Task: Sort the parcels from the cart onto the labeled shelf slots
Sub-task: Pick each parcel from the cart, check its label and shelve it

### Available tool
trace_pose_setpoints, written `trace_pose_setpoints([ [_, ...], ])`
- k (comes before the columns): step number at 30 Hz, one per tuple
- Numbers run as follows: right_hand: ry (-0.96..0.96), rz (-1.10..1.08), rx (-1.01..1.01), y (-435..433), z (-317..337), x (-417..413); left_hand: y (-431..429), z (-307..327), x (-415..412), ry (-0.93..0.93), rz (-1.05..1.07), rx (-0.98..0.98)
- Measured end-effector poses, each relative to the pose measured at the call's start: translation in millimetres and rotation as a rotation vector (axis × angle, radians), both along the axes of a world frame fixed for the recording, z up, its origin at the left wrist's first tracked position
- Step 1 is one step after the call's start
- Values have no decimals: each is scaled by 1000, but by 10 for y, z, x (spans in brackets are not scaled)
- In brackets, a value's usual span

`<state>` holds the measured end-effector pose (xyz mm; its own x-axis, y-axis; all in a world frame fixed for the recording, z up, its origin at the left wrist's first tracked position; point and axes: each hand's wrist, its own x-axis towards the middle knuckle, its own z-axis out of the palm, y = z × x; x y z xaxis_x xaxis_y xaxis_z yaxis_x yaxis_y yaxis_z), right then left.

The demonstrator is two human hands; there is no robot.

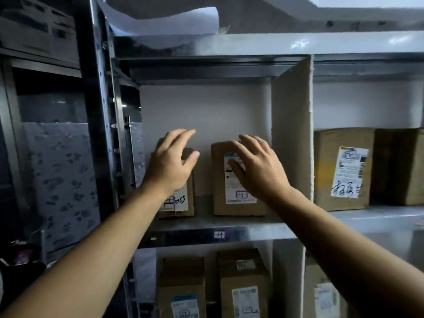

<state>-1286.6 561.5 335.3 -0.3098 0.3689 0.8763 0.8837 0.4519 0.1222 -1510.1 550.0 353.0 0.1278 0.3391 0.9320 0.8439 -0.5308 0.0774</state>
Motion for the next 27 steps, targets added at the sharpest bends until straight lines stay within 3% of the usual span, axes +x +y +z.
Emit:
trace_pose_setpoints([
  [4, -8, -66, -124, 126, 9, 374, 94, 90, 492, 97, -56, -80],
  [11, 47, 66, -288, 272, 38, 497, 437, -28, 745, 42, -32, -344],
  [18, 175, 224, -327, 478, -18, 497, 468, -121, 796, 31, 26, -246],
  [27, 239, 260, -340, 538, -31, 592, 499, -86, 943, 39, 55, -288],
])
